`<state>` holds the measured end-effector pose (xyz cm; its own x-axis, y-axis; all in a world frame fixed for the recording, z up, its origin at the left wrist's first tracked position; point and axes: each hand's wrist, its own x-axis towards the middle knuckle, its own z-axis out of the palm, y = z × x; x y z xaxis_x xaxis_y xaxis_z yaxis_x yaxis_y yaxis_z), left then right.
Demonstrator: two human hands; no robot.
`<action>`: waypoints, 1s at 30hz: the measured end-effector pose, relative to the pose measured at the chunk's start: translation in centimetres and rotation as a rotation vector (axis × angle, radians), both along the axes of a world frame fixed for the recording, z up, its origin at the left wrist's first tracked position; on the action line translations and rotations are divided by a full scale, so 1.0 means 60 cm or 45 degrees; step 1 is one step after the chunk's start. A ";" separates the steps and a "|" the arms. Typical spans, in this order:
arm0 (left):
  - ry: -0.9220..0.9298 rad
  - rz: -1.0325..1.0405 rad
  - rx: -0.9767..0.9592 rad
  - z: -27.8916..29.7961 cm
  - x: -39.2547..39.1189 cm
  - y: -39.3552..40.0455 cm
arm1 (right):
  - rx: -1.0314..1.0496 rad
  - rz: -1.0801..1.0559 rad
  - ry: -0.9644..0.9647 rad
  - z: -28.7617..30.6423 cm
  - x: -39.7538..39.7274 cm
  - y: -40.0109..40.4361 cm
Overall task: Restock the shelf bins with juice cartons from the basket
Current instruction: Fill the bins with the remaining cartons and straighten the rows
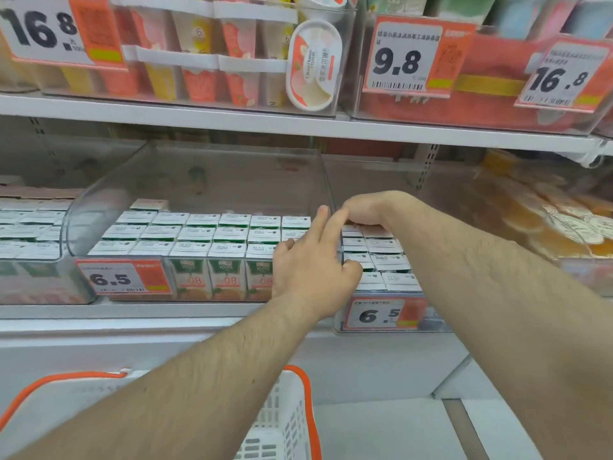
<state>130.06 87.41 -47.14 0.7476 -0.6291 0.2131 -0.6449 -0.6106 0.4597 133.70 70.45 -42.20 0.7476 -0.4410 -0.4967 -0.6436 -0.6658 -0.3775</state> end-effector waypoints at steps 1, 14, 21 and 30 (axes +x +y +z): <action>0.006 0.007 -0.002 -0.001 0.000 -0.001 | -0.008 -0.014 -0.005 0.000 0.002 -0.001; -0.010 0.056 -0.132 -0.014 0.002 -0.008 | -0.223 -0.100 0.070 -0.002 -0.085 -0.093; -0.012 0.082 -0.150 -0.015 0.002 -0.009 | -0.159 -0.251 -0.058 -0.010 -0.104 -0.103; -0.012 0.095 -0.184 -0.015 -0.001 -0.009 | -0.144 -0.295 -0.227 -0.016 -0.089 -0.094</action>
